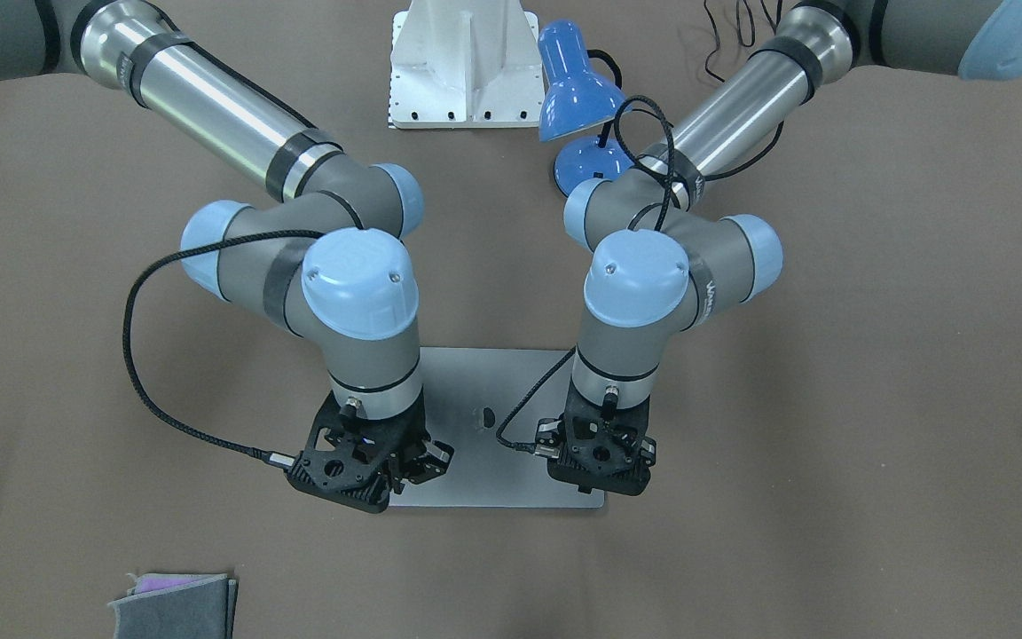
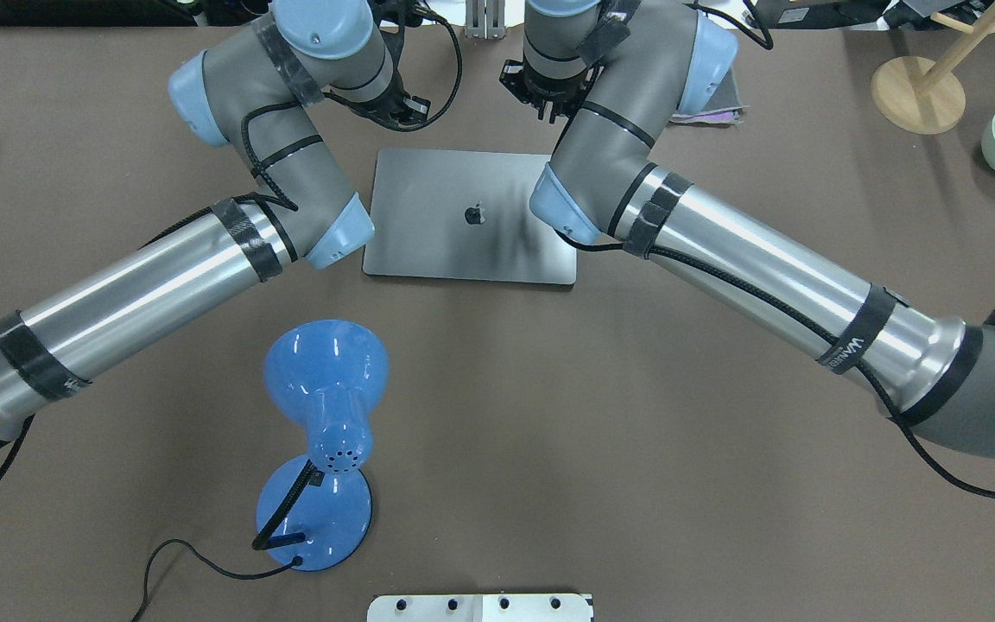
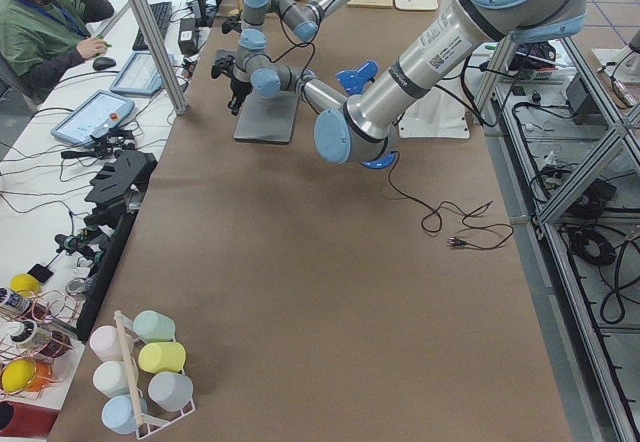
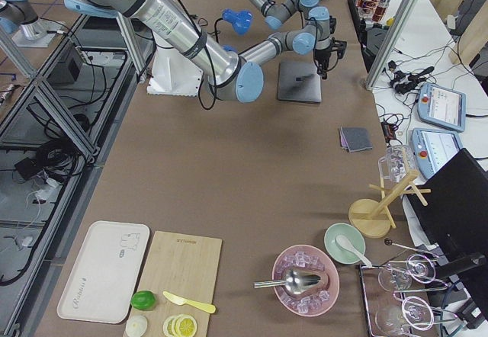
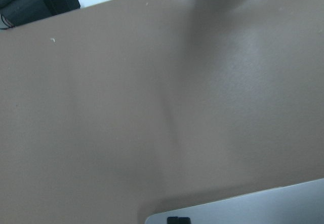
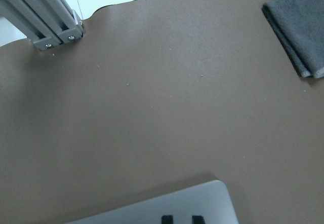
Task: Close laptop
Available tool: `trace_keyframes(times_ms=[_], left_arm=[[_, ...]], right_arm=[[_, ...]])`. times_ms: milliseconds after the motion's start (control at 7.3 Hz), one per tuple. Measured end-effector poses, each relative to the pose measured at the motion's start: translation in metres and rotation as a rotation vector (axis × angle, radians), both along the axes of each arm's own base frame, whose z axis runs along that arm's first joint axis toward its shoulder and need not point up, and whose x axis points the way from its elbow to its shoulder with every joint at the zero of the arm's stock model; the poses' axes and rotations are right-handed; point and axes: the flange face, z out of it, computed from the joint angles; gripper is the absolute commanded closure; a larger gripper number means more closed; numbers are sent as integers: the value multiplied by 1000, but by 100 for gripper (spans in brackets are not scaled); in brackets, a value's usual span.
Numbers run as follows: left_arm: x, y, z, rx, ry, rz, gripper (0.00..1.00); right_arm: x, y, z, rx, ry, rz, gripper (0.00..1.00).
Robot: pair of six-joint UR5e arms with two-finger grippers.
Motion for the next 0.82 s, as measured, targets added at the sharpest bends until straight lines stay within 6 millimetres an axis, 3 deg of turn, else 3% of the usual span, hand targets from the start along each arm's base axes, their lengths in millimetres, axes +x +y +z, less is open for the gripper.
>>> trace_keyframes(times_ms=[274, 548, 822], left_arm=[[-68, 14, -18, -97, 57, 57, 2], [-150, 43, -9, -143, 89, 111, 2], [-235, 80, 3, -125, 17, 164, 2]], right_arm=[[67, 29, 16, 21, -13, -70, 0], [156, 67, 48, 69, -1, -174, 0], [240, 105, 96, 108, 18, -259, 0]])
